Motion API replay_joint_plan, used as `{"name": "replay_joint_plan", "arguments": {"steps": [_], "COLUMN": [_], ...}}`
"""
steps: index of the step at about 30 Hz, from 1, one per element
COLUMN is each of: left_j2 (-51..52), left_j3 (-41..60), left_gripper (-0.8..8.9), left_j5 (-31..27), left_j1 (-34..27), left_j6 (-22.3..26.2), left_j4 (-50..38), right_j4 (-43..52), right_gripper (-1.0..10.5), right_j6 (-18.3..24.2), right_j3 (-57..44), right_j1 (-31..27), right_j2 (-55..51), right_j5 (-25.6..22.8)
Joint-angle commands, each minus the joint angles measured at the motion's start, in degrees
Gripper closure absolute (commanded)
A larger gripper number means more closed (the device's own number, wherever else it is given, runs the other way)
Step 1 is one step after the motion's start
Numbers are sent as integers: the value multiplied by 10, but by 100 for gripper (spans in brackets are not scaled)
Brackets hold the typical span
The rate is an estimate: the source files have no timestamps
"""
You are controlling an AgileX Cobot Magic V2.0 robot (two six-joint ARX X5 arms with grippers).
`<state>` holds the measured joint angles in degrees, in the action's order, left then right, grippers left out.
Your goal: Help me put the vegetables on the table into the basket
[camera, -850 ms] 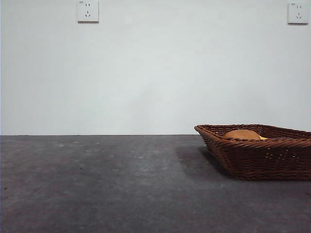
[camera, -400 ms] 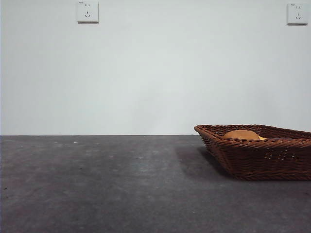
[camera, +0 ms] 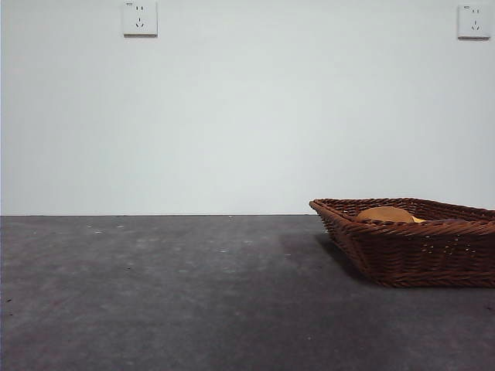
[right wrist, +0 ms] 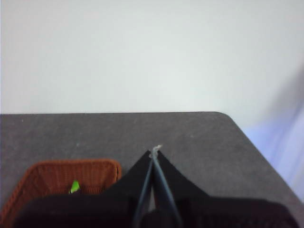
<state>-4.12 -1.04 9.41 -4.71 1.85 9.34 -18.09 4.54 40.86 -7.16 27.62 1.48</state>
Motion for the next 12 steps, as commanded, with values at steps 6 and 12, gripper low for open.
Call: {"name": "replay_joint_plan", "arguments": {"steps": [6, 12], "left_j2": [0, 0], "left_j3": [6, 6], "left_gripper": [816, 816], "left_j5": [0, 0], "left_j1": [-2, -2], "left_j6": [-3, -3], "left_j4": [-4, -4], "right_j4": [84, 92], "right_gripper": [946, 946], "right_j6": [2, 2], "right_j3": [-212, -301], "right_j1": [0, 0], "right_j2": [-119, -181], "right_j5": [0, -3]}}
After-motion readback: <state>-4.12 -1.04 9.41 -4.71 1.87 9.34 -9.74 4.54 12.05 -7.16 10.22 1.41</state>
